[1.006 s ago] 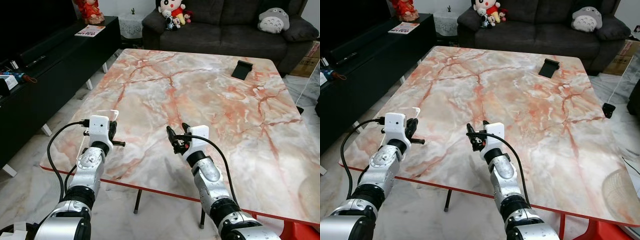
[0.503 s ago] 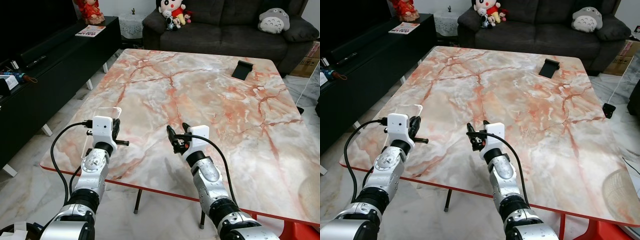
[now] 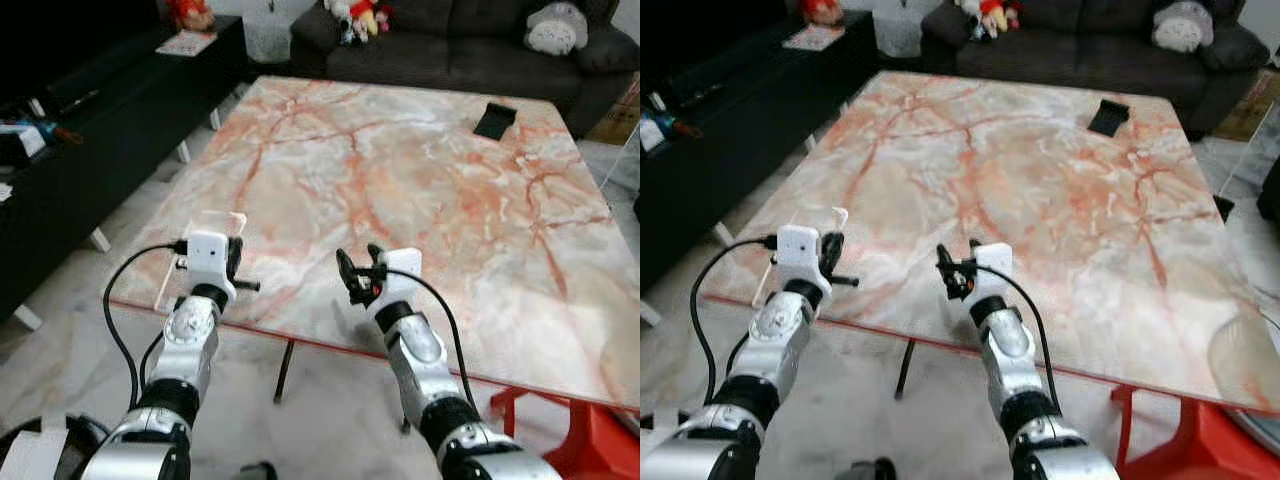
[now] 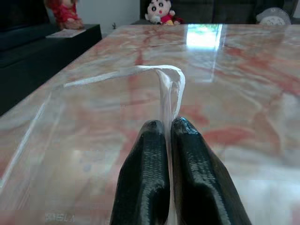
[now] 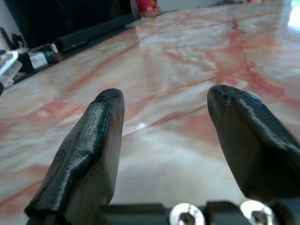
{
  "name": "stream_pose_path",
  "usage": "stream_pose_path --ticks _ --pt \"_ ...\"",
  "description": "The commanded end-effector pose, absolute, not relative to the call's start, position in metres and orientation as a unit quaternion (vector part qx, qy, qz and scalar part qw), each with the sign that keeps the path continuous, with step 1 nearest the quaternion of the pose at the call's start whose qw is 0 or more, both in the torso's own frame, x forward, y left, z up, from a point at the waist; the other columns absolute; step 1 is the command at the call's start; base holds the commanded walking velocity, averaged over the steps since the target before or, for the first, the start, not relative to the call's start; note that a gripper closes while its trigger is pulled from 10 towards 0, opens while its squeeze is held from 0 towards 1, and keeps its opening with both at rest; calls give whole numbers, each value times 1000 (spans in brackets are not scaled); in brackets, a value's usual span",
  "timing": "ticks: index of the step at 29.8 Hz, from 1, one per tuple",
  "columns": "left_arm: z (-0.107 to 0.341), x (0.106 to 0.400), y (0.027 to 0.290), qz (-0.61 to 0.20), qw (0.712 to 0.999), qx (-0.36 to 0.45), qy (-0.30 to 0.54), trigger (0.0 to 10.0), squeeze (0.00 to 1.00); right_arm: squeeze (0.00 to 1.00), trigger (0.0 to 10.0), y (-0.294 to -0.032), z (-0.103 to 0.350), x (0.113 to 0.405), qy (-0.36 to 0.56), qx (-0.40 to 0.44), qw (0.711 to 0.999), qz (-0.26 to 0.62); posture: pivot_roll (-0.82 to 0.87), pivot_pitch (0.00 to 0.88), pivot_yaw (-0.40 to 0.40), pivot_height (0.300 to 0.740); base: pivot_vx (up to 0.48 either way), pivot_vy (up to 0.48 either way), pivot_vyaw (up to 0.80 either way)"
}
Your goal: Picking trash to rubbish bin
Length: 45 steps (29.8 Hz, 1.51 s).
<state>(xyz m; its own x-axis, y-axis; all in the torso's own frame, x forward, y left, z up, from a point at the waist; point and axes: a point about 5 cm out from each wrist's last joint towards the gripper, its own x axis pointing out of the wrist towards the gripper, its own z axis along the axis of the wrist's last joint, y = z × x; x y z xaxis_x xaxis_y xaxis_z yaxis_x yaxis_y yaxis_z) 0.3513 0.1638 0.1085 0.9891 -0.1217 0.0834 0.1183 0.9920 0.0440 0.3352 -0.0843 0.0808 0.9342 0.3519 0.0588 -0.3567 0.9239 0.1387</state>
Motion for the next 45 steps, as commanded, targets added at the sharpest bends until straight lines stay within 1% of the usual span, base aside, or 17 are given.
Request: stream_pose_path --ticks 1,16,19,21,25,26,28,29,34,35,37,38,39,41,42,43,45 --pt "113 352 162 -65 996 25 -55 10000 0 0 10000 -83 83 336 -22 75 980 180 32 11 14 740 -337 0 0" --pt "112 352 163 -65 996 27 -51 10000 0 0 10000 -89 76 334 -7 72 982 172 33 10 12 740 -312 0 0" --pt "105 352 166 -56 997 36 -27 10000 0 0 10000 -93 67 331 14 73 984 164 33 10 12 740 0 0 0" --pt "92 350 168 -52 998 35 12 10000 0 0 10000 -99 58 327 39 70 985 152 36 10 10 740 0 0 0" --pt "82 346 171 -51 998 16 38 10000 0 0 10000 -105 46 322 69 67 985 142 33 11 10 740 0 0 0" --pt "76 344 172 -49 997 13 54 10000 0 0 10000 -108 41 319 82 68 985 136 33 11 10 740 0 0 0" --pt "60 336 181 -32 995 -7 93 10000 0 0 10000 -122 17 304 138 77 981 108 31 14 10 740 0 0 0" --pt "60 336 181 -32 995 -7 93 10000 0 0 10000 -122 17 304 138 77 981 108 31 14 10 740 0 0 0" --pt "37 322 191 -16 989 9 147 10000 0 0 10000 -143 -24 268 245 83 964 62 31 15 8 740 0 0 0" --pt "36 321 191 -16 989 9 148 10000 0 0 10000 -144 -25 268 247 84 964 61 31 15 8 740 0 0 0" --pt "26 314 196 -3 984 11 175 10000 0 0 10000 -149 -39 252 287 76 954 47 31 15 8 740 0 0 0" --pt "26 314 196 -3 984 11 175 10000 0 0 10000 -149 -39 252 287 76 954 47 31 15 8 740 0 0 0" --pt "16 306 198 1 978 22 206 10000 0 0 10000 -152 -47 241 313 78 946 38 31 16 10 740 0 0 0" --pt "5 297 201 7 972 20 235 10000 0 0 10000 -153 -55 232 335 77 938 33 24 15 11 740 0 0 0" --pt "5 297 201 7 972 20 235 10000 0 0 10000 -153 -55 232 335 77 938 33 24 15 11 740 0 0 0" --pt "-6 287 203 3 963 38 265 10000 0 0 10000 -153 -62 221 358 76 930 28 24 15 11 740 0 0 0" --pt "-22 271 203 1 952 20 305 10000 0 0 10000 -155 -72 205 391 72 917 19 22 16 11 740 0 0 0"
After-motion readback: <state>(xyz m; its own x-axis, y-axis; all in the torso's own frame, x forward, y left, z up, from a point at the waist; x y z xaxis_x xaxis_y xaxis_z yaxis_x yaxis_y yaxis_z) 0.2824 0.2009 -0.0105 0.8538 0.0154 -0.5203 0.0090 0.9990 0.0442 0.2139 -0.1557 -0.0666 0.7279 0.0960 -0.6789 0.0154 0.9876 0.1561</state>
